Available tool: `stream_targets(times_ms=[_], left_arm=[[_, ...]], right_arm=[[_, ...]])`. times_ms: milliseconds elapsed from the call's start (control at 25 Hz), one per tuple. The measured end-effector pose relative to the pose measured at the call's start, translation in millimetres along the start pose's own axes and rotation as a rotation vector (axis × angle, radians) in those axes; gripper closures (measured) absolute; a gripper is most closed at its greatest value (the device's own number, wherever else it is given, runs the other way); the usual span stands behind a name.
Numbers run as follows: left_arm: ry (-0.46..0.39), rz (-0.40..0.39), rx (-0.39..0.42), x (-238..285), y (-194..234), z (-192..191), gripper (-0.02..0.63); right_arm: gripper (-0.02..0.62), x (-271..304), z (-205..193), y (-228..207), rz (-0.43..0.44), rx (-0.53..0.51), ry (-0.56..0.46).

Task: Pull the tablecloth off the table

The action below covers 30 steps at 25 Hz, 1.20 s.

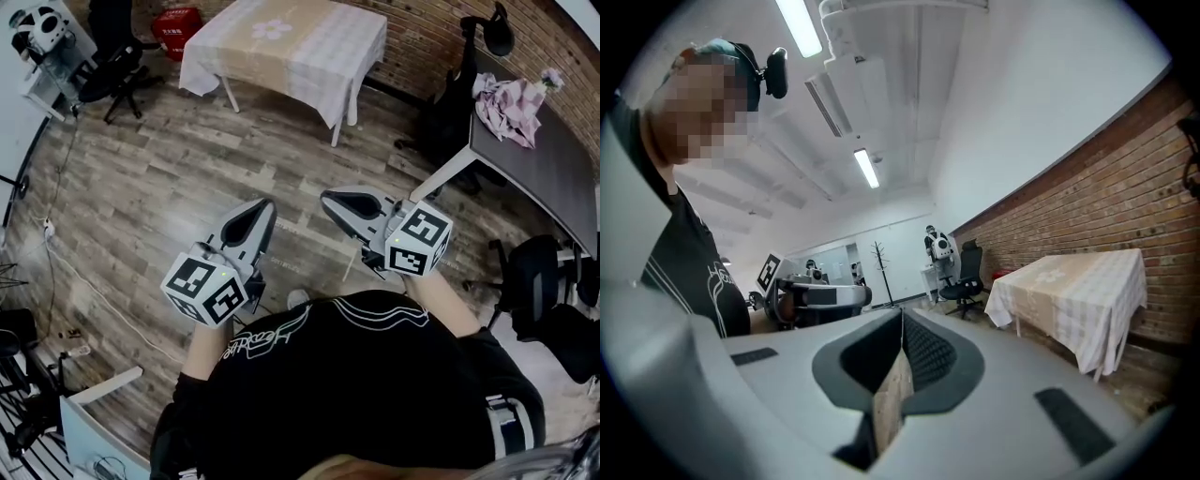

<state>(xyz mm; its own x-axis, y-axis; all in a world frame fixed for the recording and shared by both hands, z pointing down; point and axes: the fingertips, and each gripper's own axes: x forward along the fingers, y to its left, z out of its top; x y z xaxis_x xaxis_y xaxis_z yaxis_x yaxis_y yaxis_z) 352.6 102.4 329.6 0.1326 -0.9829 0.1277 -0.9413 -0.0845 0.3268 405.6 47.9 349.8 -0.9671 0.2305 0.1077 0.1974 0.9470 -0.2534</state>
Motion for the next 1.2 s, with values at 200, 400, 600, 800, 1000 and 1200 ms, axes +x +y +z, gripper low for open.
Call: stream_targets(times_ms=[200,400,600,800,1000,1200], left_arm=[[-0.02,-0.038,0.032,-13,22,13,0.601],[-0.029,-0.044,0.029,-24,47,19,0.6],[-0.022,-0.027,0.016,-25,69,15,0.6],[-0.014,0.008,-0.004,-13,98,14,0.6],[0.005,0.028,-0.012,12,144,19,0.6],[0.031,0.062,-0.031,59,211,35,0.6]], right_arm=[[0.598,18,7,-4,-0.044,-0.012,-0.007],[0.598,40,11,-3,-0.063,-0.005,-0.031],[0.598,59,1,-7,-0.055,0.028,-0.024],[0.598,79,0,-29,-0.043,0.059,-0.022],[0.598,115,-1,-72,-0.028,0.1,-0.019],[0.598,162,6,-137,-0.007,0.136,-0.007]])
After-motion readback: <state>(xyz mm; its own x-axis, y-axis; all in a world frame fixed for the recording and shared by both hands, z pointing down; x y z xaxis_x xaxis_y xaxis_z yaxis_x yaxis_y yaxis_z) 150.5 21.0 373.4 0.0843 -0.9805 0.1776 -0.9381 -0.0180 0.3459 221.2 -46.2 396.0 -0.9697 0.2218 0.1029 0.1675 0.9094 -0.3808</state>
